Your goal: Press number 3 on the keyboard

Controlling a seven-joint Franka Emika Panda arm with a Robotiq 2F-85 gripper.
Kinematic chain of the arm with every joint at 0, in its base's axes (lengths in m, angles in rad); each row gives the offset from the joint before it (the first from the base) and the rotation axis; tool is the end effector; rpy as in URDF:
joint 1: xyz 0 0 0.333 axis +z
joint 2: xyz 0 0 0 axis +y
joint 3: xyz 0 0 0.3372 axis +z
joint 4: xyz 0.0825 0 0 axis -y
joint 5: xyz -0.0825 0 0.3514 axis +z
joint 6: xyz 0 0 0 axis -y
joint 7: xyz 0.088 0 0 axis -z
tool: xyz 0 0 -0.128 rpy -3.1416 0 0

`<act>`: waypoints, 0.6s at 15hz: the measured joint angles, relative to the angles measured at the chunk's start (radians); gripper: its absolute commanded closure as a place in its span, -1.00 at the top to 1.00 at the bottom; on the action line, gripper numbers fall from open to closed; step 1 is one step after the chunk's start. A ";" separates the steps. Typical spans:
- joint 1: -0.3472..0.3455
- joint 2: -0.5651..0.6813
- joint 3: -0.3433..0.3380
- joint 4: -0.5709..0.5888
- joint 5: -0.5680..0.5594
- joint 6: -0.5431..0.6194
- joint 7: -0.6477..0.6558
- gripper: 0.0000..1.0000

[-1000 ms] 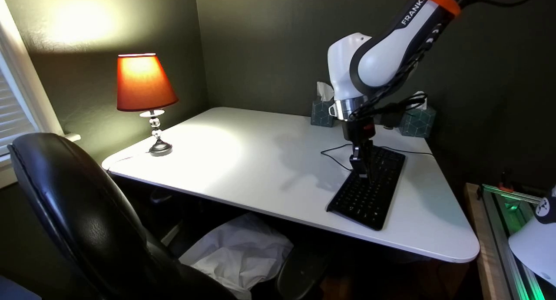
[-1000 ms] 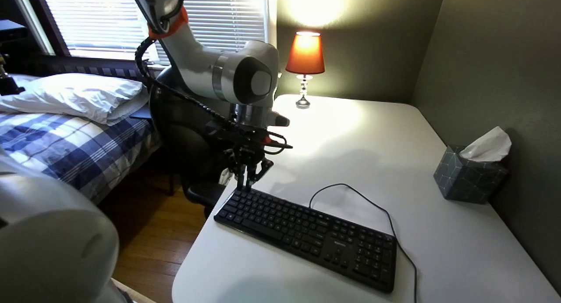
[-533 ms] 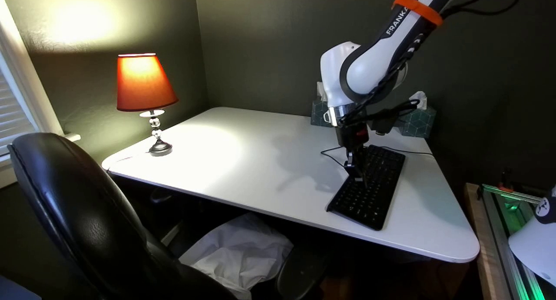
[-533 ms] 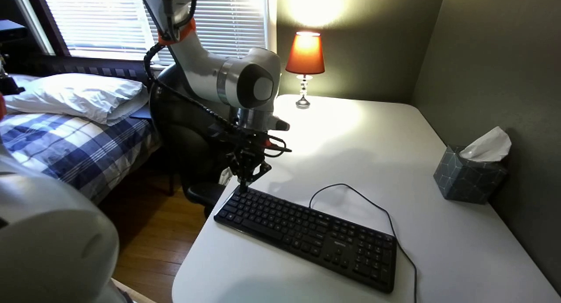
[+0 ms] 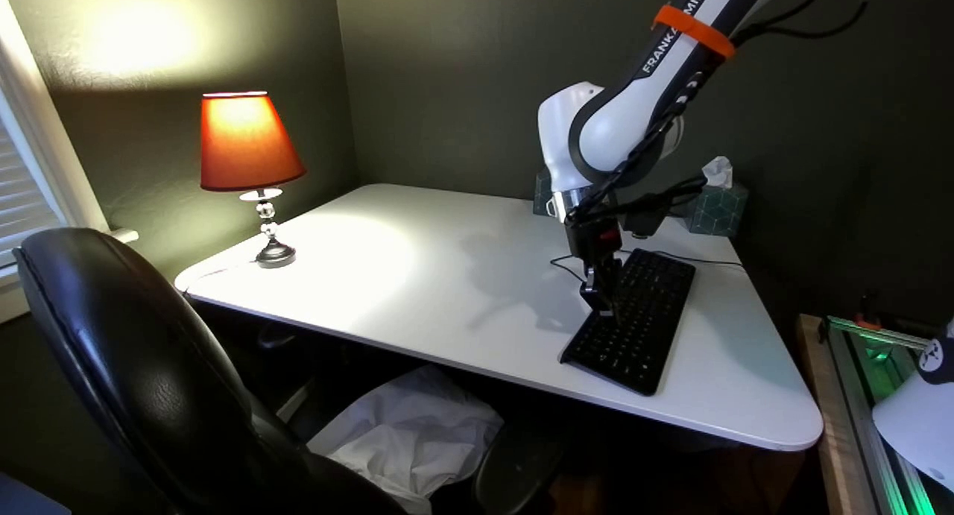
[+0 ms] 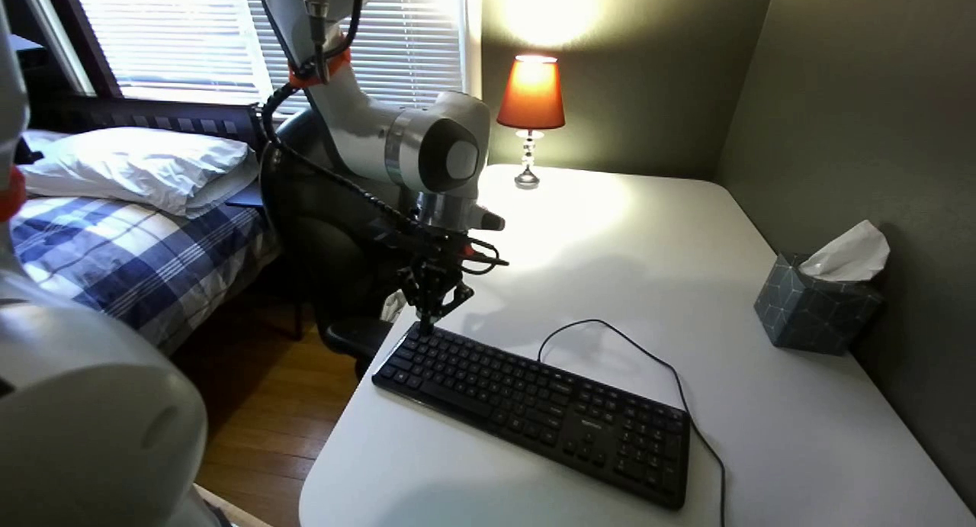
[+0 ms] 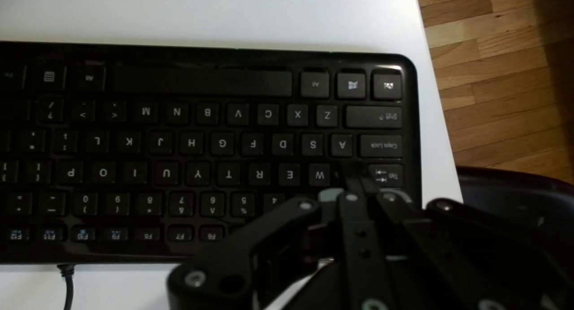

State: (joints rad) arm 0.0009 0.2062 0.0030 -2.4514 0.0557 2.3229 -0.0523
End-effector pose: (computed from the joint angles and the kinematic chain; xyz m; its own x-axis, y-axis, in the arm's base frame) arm 0.4274 0.0036 0.2237 0.9448 0.0180 -0.3272 0.0040 -0.9990 -0.0437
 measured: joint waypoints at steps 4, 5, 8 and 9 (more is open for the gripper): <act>0.000 0.001 0.000 0.001 0.000 0.000 0.000 -1.00; 0.000 0.003 0.000 0.001 0.000 0.000 0.000 -1.00; 0.000 0.012 0.000 0.006 0.000 0.000 0.000 -1.00; 0.000 0.016 0.000 0.008 0.000 0.000 0.000 -1.00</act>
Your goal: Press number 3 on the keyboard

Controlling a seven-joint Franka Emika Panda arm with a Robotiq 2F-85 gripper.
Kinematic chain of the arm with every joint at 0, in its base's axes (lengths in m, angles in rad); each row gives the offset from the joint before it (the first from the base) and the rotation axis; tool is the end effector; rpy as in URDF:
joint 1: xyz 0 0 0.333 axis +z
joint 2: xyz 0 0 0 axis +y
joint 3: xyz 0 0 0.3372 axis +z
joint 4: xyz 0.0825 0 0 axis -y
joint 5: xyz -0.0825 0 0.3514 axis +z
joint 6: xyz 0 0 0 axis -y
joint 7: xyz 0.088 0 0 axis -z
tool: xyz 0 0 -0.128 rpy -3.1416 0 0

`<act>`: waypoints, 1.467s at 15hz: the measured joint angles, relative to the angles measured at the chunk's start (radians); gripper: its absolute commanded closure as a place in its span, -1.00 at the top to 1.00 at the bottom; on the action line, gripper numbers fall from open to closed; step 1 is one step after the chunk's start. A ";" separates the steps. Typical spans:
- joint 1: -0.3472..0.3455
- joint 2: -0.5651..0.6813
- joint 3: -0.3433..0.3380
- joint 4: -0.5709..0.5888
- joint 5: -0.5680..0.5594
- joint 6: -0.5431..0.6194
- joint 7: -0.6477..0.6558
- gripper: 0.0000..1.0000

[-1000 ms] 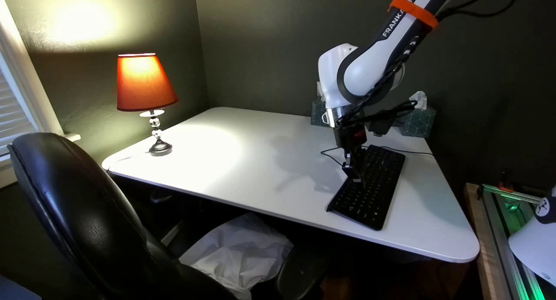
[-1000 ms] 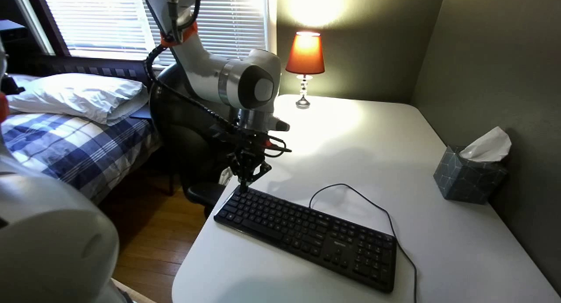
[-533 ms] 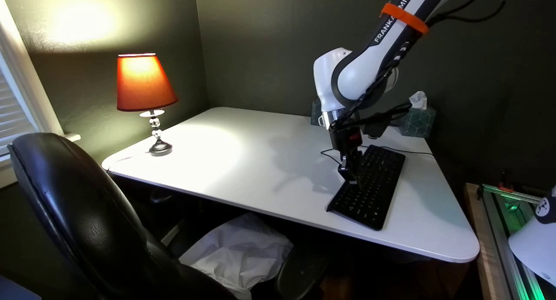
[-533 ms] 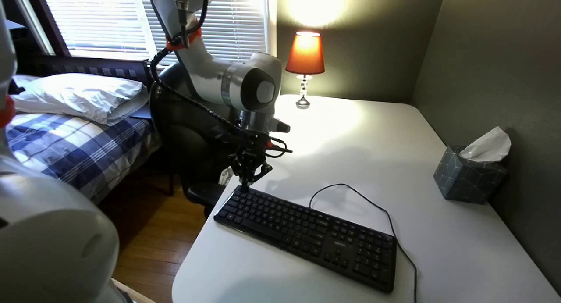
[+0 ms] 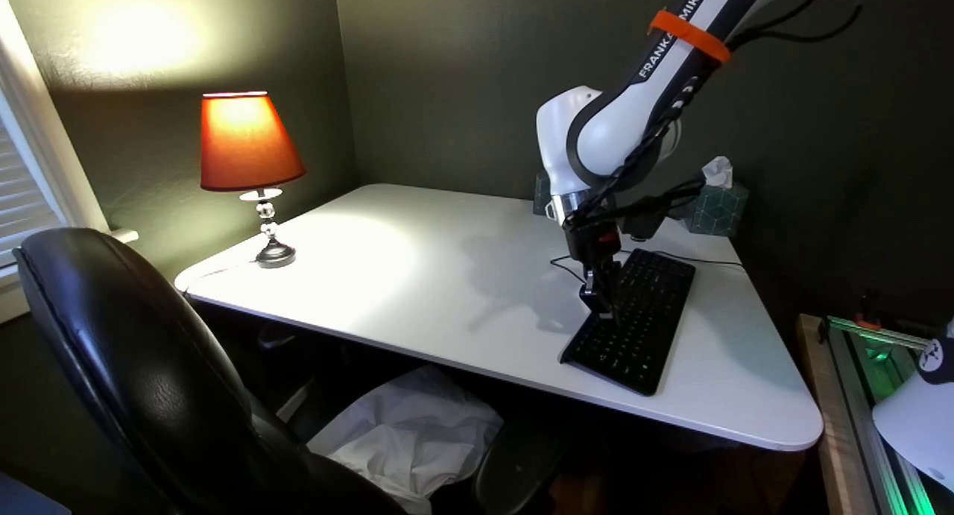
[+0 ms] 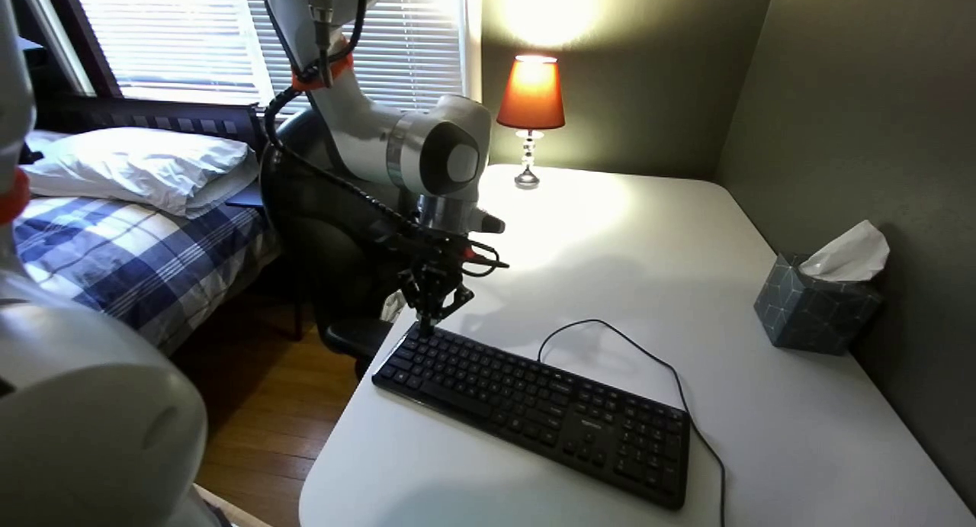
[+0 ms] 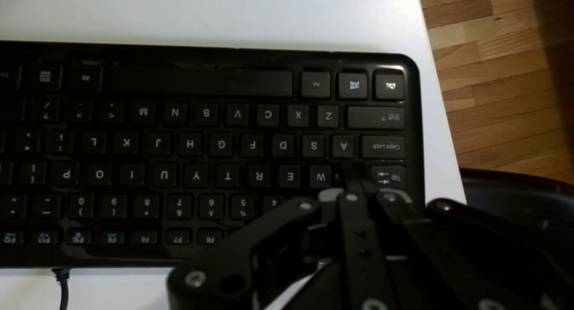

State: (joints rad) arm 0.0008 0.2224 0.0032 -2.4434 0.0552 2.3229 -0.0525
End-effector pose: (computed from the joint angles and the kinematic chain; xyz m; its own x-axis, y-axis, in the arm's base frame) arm 0.4290 0.0036 0.2190 0.9421 0.0187 -0.3349 0.0043 -0.9990 -0.0436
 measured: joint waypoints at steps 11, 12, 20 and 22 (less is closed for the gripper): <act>0.002 0.051 0.001 0.041 -0.005 0.000 0.000 -1.00; 0.002 0.056 0.001 0.045 -0.006 0.000 0.001 -1.00; 0.004 0.094 0.001 0.072 -0.007 0.000 0.005 -1.00; 0.005 0.101 0.001 0.078 -0.007 0.000 0.006 -1.00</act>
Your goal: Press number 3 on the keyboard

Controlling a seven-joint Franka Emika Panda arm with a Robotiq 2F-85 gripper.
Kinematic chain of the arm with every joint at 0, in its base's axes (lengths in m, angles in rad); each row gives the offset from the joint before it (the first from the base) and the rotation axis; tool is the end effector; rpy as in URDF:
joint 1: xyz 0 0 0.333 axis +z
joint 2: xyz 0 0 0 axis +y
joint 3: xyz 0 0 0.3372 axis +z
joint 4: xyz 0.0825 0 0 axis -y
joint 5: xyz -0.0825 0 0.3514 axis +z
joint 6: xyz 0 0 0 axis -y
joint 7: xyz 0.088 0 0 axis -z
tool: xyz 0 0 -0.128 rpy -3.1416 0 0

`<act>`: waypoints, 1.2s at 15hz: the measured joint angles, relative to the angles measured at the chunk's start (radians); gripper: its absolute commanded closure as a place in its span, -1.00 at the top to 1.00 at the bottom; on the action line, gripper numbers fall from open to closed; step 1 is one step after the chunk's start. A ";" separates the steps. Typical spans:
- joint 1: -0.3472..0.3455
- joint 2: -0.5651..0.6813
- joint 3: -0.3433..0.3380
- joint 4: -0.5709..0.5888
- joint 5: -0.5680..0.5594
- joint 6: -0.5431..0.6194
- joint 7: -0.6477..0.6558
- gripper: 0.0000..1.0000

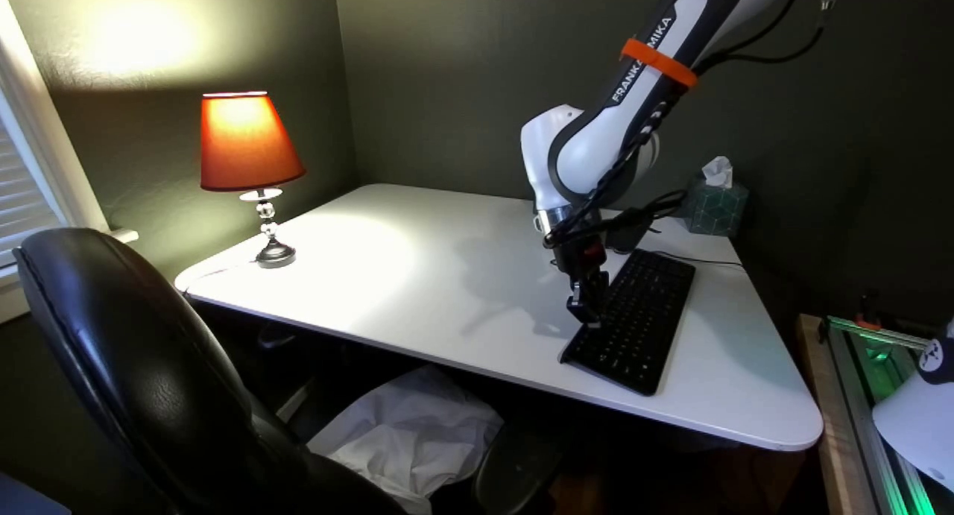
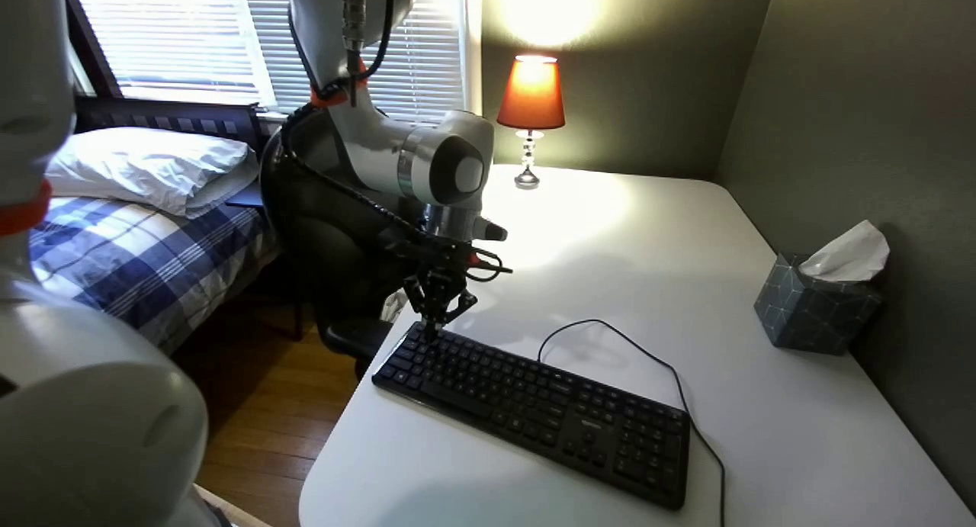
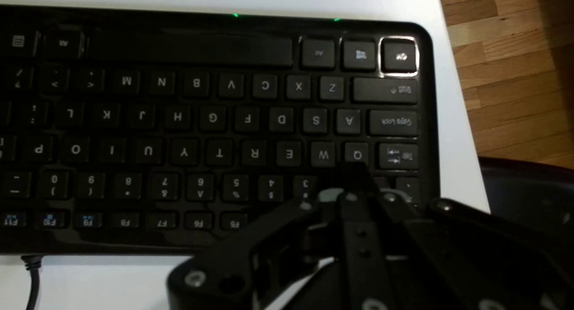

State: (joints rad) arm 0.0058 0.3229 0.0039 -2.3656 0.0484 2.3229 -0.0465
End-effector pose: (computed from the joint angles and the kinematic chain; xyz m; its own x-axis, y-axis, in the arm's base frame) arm 0.4497 0.0061 0.1958 0.9340 0.0227 -0.3565 0.0094 -0.9992 -0.0390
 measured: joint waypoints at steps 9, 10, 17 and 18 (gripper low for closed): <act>0.000 0.024 0.000 0.016 0.000 0.000 0.004 -1.00; 0.000 0.025 0.000 0.016 0.000 0.000 0.005 -1.00; 0.000 0.031 0.000 0.019 0.000 0.000 0.008 -1.00; 0.000 0.031 0.000 0.019 0.000 0.000 0.008 -1.00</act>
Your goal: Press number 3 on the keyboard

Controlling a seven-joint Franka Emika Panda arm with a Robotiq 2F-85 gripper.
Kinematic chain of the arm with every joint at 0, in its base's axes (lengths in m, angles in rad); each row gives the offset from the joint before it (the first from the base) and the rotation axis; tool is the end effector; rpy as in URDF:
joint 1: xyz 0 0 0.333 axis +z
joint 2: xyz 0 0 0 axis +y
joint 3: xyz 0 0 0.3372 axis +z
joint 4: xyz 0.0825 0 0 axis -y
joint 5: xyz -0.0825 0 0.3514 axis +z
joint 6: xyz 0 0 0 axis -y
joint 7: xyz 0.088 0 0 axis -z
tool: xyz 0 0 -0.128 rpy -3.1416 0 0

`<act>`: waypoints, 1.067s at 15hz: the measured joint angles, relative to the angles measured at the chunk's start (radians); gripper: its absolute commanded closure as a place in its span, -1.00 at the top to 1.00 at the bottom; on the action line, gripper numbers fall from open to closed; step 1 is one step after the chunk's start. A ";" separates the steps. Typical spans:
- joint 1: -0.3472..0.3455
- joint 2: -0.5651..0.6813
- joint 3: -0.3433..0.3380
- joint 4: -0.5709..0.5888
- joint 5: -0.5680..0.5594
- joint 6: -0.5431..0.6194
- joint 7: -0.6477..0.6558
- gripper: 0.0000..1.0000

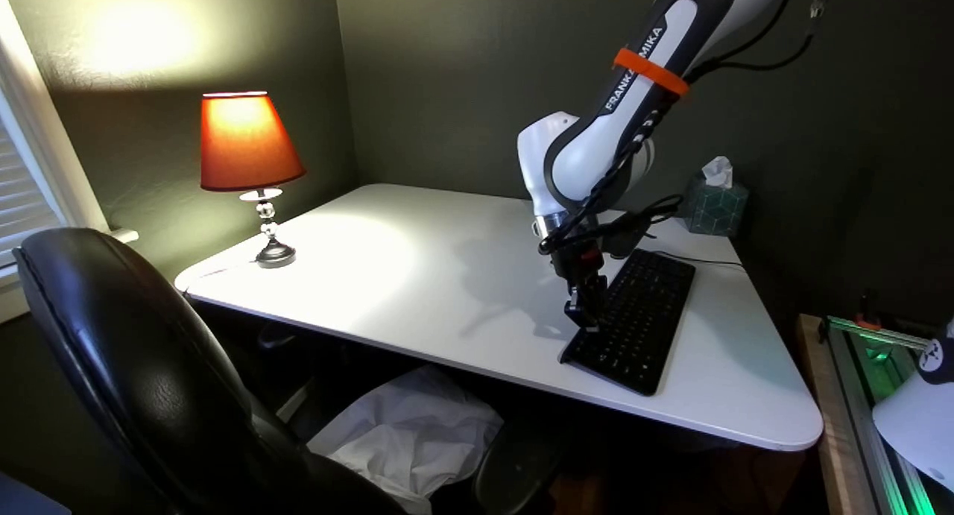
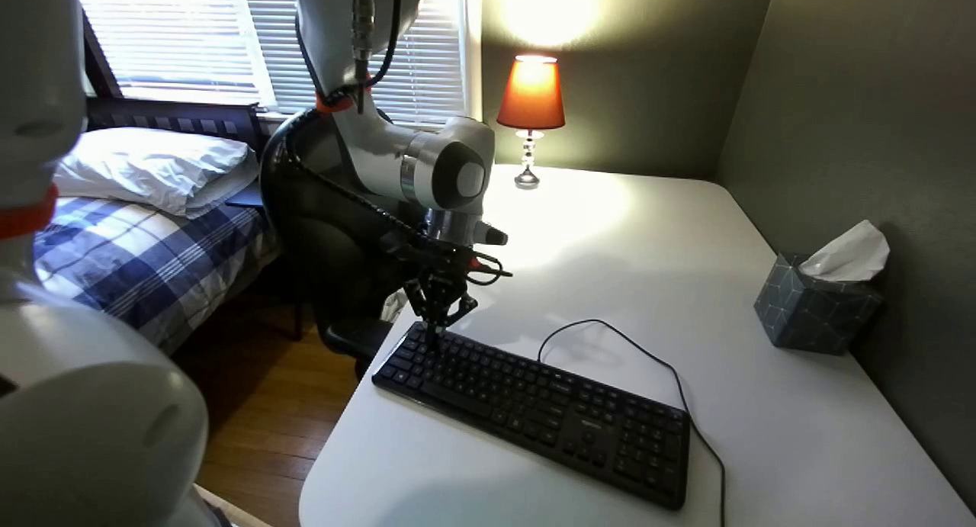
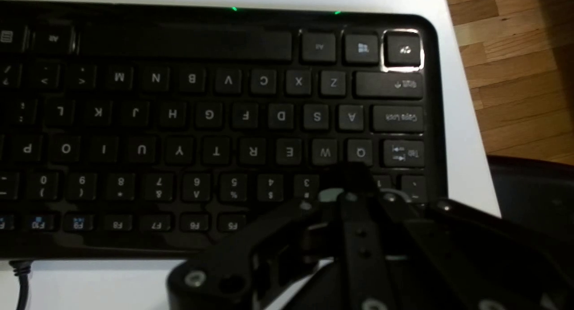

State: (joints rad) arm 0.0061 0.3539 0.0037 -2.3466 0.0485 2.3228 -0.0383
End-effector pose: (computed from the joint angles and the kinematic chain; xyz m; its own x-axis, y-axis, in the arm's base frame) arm 0.4535 0.0061 0.1868 0.9297 0.0145 -0.3681 0.0013 -0.9993 -0.0361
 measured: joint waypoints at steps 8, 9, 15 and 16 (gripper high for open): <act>0.000 -0.005 0.000 -0.003 0.000 0.000 0.000 -1.00; 0.000 -0.009 0.000 -0.005 0.000 0.000 0.000 -1.00; 0.000 -0.039 0.000 -0.017 0.000 0.000 0.000 -0.48; 0.000 -0.044 0.000 -0.019 0.000 0.000 0.000 -0.46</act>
State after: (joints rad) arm 0.0062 0.3095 0.0038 -2.3656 0.0484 2.3229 -0.0383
